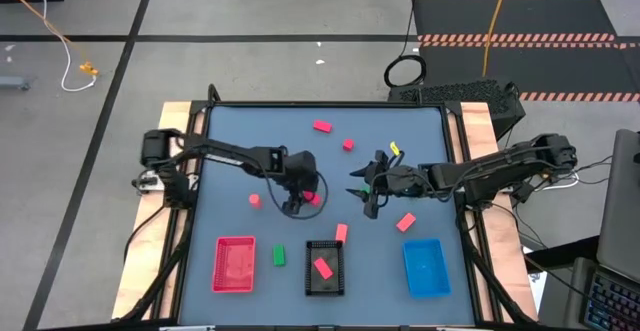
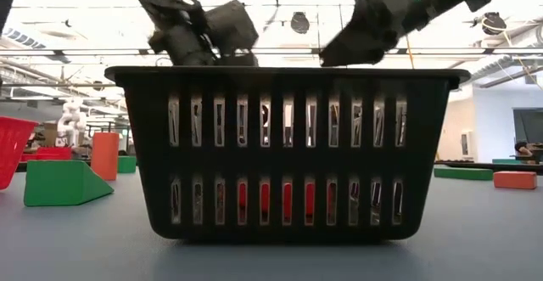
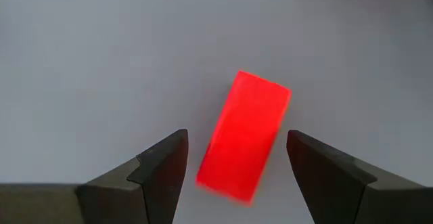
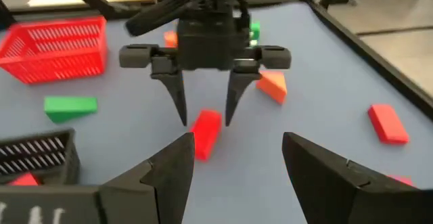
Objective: Sort & place blocks by color
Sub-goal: Put the red block into the black bin
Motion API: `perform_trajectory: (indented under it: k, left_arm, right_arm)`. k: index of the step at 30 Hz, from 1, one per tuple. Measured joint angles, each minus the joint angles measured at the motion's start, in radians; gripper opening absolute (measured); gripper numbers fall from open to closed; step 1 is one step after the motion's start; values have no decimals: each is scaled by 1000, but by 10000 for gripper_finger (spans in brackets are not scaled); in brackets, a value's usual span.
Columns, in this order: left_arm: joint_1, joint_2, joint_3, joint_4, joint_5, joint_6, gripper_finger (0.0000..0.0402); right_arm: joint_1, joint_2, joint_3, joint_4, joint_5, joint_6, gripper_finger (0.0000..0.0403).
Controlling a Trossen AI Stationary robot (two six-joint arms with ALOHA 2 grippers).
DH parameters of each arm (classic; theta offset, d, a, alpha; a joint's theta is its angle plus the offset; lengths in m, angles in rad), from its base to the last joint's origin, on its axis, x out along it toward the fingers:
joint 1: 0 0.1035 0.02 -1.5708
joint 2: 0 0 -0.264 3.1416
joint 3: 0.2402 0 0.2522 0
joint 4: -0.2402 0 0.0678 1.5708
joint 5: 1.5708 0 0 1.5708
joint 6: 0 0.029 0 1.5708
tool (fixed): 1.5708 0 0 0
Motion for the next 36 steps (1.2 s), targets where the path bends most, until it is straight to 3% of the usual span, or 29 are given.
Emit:
perform_trajectory:
  k: [9, 12, 15, 20, 26, 32, 36]
  left_arm:
    - [-7, 110, 70, -63, -16, 19, 245]
    - [-21, 101, 69, -65, -40, 25, 204]
    - [-34, 79, 65, -82, -55, 42, 130]
    - [-44, 1, 65, -103, -57, 37, 130]
    - [-85, -141, 66, -96, -60, -88, 130]
    - [-233, -189, 66, 34, -61, -260, 130]
    - [-343, -149, 66, 159, -138, -357, 130]
  right_arm:
    - [0, -23, -63, -2, 0, 8, 220]
    - [0, -31, -67, 3, 0, 8, 220]
    - [0, -31, -67, 6, 0, 7, 220]
    - [0, -38, -67, 7, 0, 6, 220]
    - [0, -57, -67, 4, 14, -3, 220]
    - [-1, -98, -67, -2, 57, -10, 220]
    - [-1, -125, -67, -5, 57, 6, 220]
